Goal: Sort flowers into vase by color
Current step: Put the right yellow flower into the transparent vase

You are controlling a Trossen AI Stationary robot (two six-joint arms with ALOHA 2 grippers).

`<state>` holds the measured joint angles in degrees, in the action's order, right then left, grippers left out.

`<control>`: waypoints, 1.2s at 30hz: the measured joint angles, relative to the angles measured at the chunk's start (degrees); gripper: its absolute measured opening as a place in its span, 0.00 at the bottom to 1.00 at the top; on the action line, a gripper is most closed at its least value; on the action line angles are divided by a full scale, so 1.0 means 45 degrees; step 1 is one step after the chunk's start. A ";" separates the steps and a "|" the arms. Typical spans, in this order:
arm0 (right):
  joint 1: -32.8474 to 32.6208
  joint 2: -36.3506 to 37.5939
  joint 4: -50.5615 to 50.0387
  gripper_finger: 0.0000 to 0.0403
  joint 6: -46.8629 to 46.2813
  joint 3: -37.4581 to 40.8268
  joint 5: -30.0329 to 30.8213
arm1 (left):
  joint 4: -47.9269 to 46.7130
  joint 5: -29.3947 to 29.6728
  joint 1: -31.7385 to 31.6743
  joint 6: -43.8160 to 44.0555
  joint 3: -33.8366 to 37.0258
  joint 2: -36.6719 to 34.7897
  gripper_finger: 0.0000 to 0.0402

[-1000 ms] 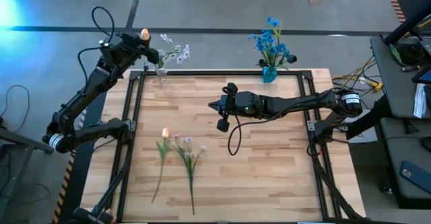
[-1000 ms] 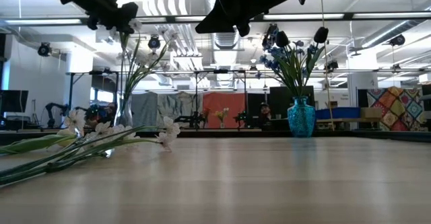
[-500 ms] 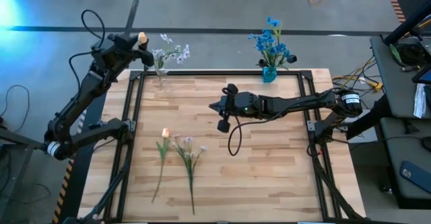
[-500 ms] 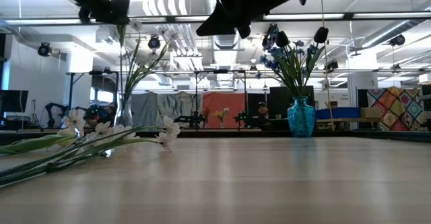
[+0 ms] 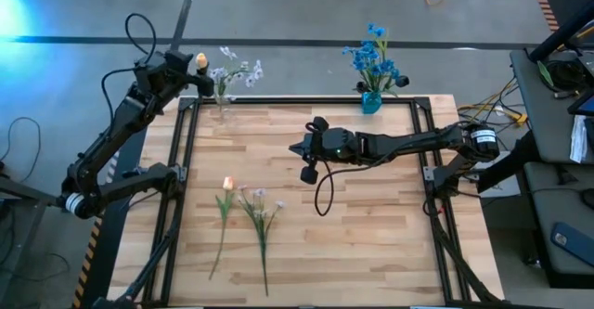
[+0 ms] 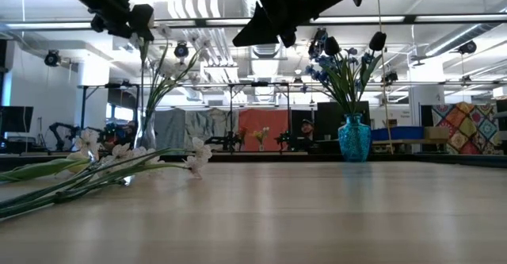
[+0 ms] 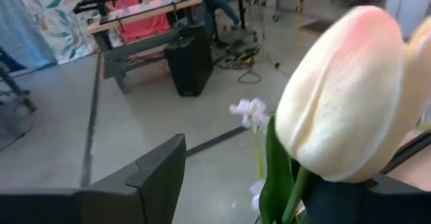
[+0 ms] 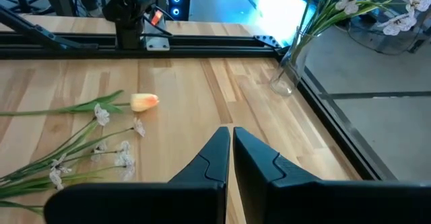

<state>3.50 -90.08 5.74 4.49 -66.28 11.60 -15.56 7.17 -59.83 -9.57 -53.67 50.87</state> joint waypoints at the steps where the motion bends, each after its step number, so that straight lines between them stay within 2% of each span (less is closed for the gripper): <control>1: -0.0019 0.0000 0.0002 0.03 -0.0002 0.0000 0.0000 | -0.0144 0.0088 -0.0005 -0.0079 0.0000 0.0000 0.60; 10: -0.0051 0.0000 0.0005 0.03 -0.0041 0.0000 0.0000 | -0.0766 0.0095 -0.0005 -0.0443 0.0000 -0.0005 0.61; 17: -0.0056 0.0000 0.0000 0.03 -0.0135 0.0000 -0.0002 | -0.1129 0.0095 -0.0005 -0.0721 -0.0365 0.0166 0.57; 21: -0.0056 0.0000 -0.0004 0.03 -0.0205 0.0000 -0.0005 | -0.2223 0.0304 -0.0005 -0.0716 -0.1026 0.0643 0.59; 28: -0.0056 0.0000 -0.0305 0.03 -0.0321 0.0000 -0.0001 | -0.3244 0.0644 0.0000 -0.0750 -0.2121 0.1419 0.68; 36: -0.0056 0.0000 -0.0276 0.03 -0.0321 0.0000 0.0000 | -0.4778 0.0984 0.0010 -0.0745 -0.4473 0.2328 0.73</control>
<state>3.25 -90.08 4.50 3.04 -66.28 11.60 -37.06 11.60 -59.79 -12.93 -73.80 61.35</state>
